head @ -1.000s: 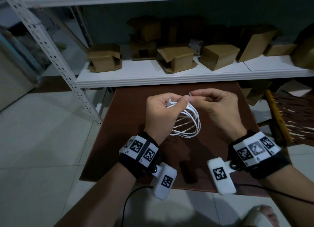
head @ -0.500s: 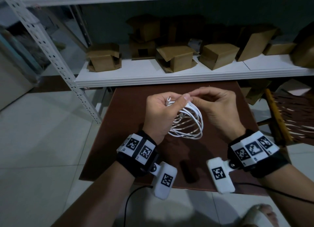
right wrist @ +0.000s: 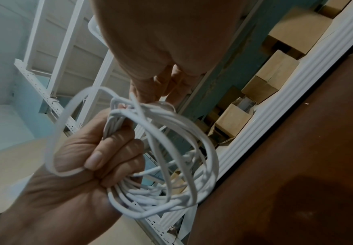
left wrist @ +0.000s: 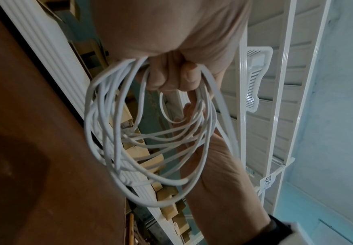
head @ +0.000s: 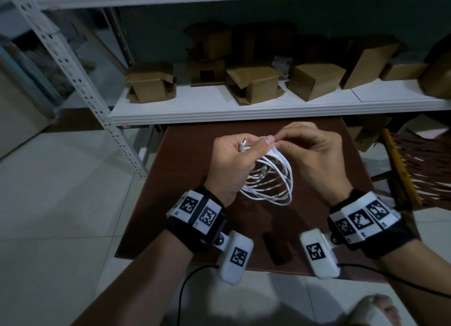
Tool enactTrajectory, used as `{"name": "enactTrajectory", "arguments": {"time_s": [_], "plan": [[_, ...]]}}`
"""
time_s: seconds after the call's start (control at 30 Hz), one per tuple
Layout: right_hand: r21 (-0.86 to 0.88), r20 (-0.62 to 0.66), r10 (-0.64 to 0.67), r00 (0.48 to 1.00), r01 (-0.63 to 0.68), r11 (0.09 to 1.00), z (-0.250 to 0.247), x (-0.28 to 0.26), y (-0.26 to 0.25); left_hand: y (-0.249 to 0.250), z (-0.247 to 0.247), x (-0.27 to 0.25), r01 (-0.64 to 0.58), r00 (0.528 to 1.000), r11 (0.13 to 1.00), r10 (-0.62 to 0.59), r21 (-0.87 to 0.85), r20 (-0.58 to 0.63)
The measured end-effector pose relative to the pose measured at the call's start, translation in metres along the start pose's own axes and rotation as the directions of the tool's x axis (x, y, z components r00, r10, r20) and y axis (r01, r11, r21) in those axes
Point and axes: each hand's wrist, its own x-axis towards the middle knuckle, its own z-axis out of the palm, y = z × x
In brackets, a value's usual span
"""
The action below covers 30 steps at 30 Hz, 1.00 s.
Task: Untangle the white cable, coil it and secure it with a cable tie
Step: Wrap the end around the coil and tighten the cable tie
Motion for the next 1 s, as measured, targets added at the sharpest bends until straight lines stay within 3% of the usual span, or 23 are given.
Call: {"name": "enactTrajectory", "arguments": {"time_s": [0.5,0.73,1.0], "plan": [[0.154,0.025,0.052,0.998,-0.055,0.987,0.003,0.0,0.0,0.005,-0.002,-0.004,0.088,0.996,0.995,-0.088,0.045,-0.017],[0.144,0.01,0.148,0.989,-0.148,0.978,0.007,-0.003,0.001,0.009,0.0,-0.004,0.145,0.989,0.989,-0.145,-0.004,0.007],[0.163,-0.03,0.188,0.982,-0.181,0.97,0.009,-0.004,-0.009,0.007,-0.004,-0.001,0.07,0.996,0.99,-0.076,-0.118,-0.042]]}}
